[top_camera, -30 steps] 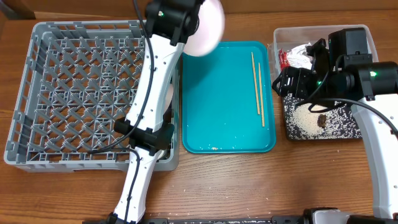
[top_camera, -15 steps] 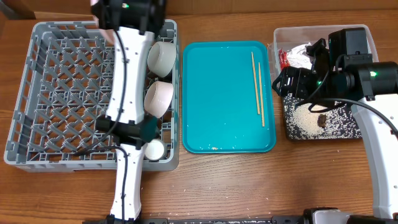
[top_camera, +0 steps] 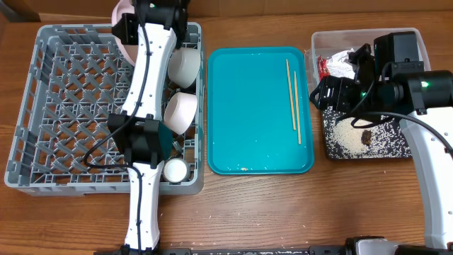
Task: Sort waste into correct bins and load items into the dishwasher
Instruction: 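Stand the plate upright in the back of the dish rack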
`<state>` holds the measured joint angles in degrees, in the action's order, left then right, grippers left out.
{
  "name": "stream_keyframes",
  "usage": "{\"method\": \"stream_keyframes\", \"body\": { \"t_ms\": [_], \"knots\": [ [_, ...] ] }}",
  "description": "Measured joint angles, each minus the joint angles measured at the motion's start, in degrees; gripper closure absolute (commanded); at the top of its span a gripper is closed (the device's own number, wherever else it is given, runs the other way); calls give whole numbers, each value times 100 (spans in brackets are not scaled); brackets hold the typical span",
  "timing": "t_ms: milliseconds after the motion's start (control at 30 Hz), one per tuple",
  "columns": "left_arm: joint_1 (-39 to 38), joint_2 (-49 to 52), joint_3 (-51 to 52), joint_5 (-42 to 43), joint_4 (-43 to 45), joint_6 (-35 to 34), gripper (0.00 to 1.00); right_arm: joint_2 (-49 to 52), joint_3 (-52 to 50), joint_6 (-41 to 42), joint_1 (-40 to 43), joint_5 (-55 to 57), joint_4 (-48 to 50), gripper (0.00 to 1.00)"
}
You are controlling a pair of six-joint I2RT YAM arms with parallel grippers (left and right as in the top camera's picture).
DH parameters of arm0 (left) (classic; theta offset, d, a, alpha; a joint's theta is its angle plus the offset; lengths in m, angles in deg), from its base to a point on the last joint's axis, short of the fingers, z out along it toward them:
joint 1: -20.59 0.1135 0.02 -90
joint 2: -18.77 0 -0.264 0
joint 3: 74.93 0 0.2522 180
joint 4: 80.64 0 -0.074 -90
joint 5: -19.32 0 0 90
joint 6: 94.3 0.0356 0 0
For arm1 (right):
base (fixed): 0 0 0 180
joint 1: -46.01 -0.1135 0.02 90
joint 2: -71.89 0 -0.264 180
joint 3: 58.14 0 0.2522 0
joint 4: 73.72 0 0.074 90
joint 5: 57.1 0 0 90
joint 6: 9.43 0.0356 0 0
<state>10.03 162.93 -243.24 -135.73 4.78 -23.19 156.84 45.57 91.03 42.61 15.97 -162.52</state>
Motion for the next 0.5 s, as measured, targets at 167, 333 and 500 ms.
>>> {"method": "stream_keyframes", "body": {
  "t_ms": [167,333,500],
  "knots": [
    [-170,0,177,354,507,439,91,0,0,2,0,-2,0,0],
    [-247,0,181,850,501,662,18,0,0,4,0,-4,0,0],
    [-243,0,181,1591,501,706,9,0,0,2,0,0,0,0]
  ]
}}
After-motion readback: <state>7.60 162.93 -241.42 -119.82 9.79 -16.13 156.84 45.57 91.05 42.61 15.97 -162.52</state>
